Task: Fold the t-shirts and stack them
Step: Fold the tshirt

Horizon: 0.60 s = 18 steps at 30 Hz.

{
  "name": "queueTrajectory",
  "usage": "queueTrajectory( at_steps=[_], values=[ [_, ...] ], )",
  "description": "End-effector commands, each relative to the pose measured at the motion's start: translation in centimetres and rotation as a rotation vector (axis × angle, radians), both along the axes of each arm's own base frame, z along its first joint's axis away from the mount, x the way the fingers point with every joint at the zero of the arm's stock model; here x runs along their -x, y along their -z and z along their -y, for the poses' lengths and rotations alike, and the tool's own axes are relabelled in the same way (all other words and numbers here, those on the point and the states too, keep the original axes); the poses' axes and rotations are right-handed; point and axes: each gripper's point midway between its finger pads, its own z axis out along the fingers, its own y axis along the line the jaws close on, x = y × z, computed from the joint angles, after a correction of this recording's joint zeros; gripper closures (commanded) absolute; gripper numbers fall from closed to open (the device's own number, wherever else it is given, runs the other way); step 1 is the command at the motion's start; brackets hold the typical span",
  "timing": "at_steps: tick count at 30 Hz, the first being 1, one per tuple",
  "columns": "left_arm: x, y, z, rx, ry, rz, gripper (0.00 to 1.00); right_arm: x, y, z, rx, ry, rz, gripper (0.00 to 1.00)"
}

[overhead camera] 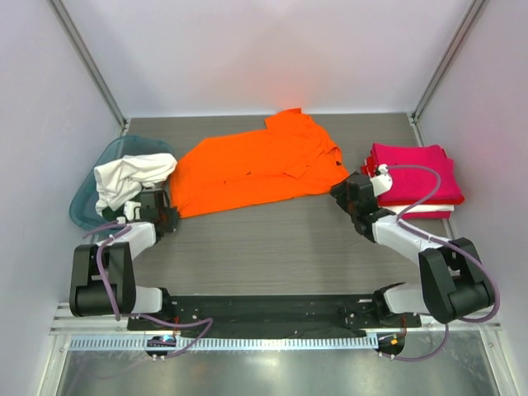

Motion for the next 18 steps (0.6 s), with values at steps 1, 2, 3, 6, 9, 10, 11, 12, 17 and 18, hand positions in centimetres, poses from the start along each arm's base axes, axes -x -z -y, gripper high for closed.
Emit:
queueTrajectory(
  at_steps=[1, 2, 3, 6, 9, 10, 11, 12, 17, 18],
  values=[
    [-0.1, -0.6, -2.6, -0.058, -0.03, -0.016, 1.0, 0.1, 0.9, 0.0, 0.002, 0.096, 0.022, 0.42],
    [-0.1, -0.5, -2.7, -0.051, -0.029, -0.017, 1.0, 0.2, 1.3, -0.1, -0.006, 0.103, 0.02, 0.43],
    [-0.2, -0.6, -2.9, -0.033, -0.03, -0.016, 1.0, 0.3, 1.8, 0.0, -0.028, 0.124, 0.02, 0.46],
    [-0.3, -0.5, -3.0, -0.026, -0.006, -0.021, 1.0, 0.0, 2.6, 0.4, -0.016, 0.154, 0.009, 0.45],
    [-0.6, -0.8, -2.9, -0.025, 0.003, -0.014, 1.0, -0.7, 3.2, 1.1, 0.014, 0.199, 0.008, 0.41],
    [-0.6, -0.9, -2.9, -0.021, 0.003, -0.011, 1.0, -1.0, 3.2, 1.3, 0.026, 0.209, 0.009, 0.41],
    [-0.6, -0.9, -2.8, -0.02, 0.006, -0.009, 1.0, -1.1, 3.7, 1.4, 0.038, 0.216, 0.0, 0.41],
    [-0.7, -1.0, -2.8, -0.016, 0.006, -0.005, 1.0, -1.7, 3.2, 1.5, 0.043, 0.226, 0.018, 0.41],
    [-0.6, -0.9, -2.5, -0.005, 0.014, -0.005, 1.0, -3.1, 3.4, 1.7, 0.076, 0.248, 0.025, 0.42],
    [-0.6, -1.1, -2.5, -0.004, 0.011, 0.001, 1.0, -3.4, 3.3, 1.8, 0.069, 0.254, 0.045, 0.42]
  ],
)
